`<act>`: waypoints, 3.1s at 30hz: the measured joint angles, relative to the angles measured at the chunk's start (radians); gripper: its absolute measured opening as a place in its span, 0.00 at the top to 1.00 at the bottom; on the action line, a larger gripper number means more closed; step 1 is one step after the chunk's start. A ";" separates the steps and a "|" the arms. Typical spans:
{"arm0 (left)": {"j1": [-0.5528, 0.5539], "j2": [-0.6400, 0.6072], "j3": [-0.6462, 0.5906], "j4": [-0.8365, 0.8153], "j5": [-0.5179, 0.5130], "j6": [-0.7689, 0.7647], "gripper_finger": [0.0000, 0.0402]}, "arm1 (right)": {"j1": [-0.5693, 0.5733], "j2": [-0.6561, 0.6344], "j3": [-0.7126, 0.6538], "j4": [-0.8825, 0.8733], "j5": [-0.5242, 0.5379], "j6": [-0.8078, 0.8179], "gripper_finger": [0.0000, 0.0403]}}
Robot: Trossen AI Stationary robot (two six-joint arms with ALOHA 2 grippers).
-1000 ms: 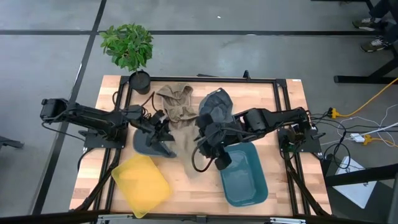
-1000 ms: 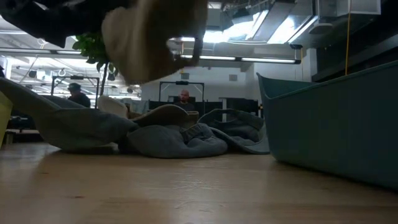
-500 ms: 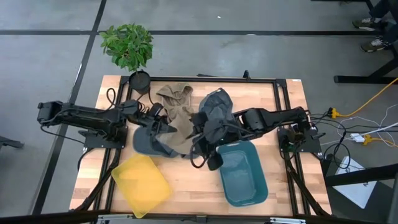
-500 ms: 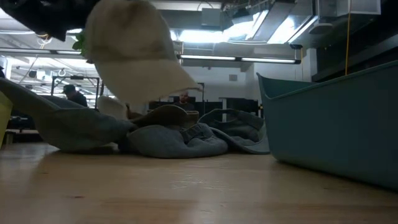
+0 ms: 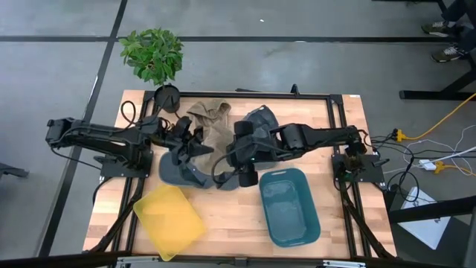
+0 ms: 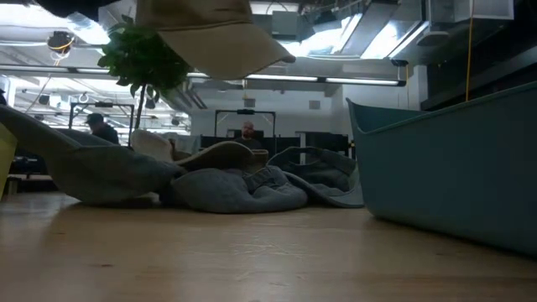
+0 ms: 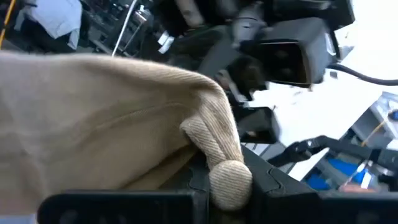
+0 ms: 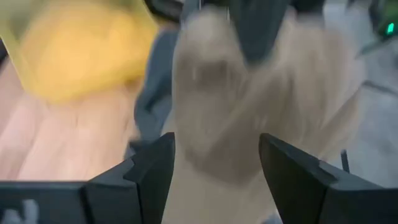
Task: Pick & Place hat
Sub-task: Put the right brown cap into the blue bin
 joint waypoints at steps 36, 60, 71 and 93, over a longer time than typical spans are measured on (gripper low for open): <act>-0.074 0.130 0.164 -0.218 -0.255 0.204 0.91 | -0.006 0.026 0.002 -0.066 0.116 0.309 0.42; -0.051 0.113 0.162 -0.061 -0.271 0.191 0.89 | -0.065 0.047 0.001 0.166 0.132 0.148 0.42; -0.052 0.114 0.162 -0.057 -0.263 0.226 0.89 | -0.078 0.047 0.001 0.114 0.107 0.118 0.81; -0.052 0.038 0.162 -0.218 -0.103 0.411 0.48 | -0.008 0.047 0.022 -0.217 0.060 0.375 0.97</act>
